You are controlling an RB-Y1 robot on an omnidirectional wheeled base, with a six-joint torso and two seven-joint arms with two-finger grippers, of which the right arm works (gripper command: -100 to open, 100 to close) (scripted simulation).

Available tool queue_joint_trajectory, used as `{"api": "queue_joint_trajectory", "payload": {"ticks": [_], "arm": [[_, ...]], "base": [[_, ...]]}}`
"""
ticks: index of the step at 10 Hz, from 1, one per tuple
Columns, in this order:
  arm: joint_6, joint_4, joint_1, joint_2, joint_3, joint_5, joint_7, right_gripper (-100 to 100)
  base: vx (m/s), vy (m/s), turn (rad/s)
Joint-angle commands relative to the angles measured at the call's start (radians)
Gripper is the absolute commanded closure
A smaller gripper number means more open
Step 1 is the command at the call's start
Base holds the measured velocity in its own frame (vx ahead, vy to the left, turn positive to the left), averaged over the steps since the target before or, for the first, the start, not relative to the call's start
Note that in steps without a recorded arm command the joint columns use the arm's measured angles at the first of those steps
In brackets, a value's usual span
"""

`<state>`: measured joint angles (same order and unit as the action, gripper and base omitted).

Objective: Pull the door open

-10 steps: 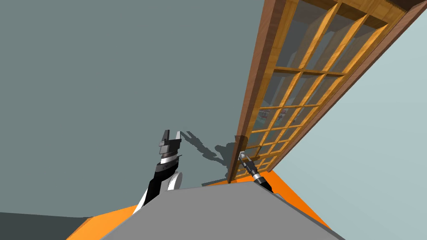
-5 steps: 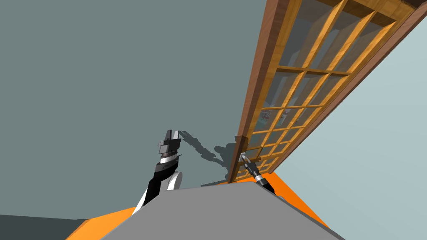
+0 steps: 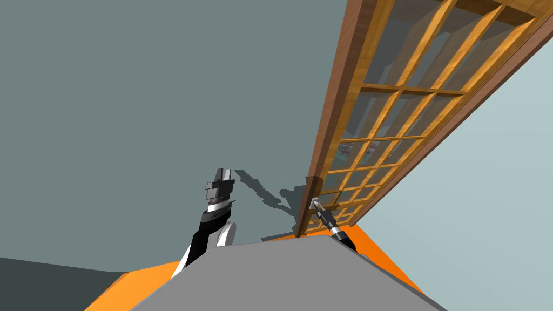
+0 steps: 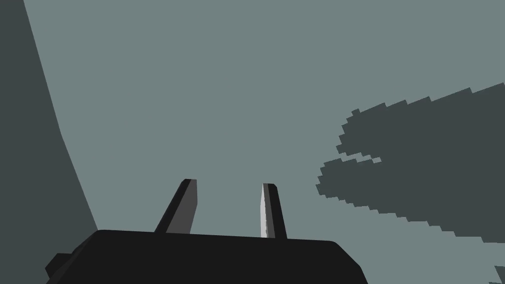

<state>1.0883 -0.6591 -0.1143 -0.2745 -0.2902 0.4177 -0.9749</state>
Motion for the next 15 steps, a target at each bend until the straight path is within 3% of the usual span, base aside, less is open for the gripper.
{"api": "queue_joint_trajectory", "payload": {"ticks": [1,5,15], "arm": [[-0.003,-0.001,0.002,0.002,0.006,-0.011,0.029,100],[-0.008,-0.001,0.005,0.002,0.016,-0.043,0.096,100],[-0.028,-0.002,0.016,0.0,0.052,-0.16,0.349,100]], "base": [[-0.057,-0.026,0.089],[-0.048,-0.023,0.084],[-0.057,-0.03,0.096]]}}
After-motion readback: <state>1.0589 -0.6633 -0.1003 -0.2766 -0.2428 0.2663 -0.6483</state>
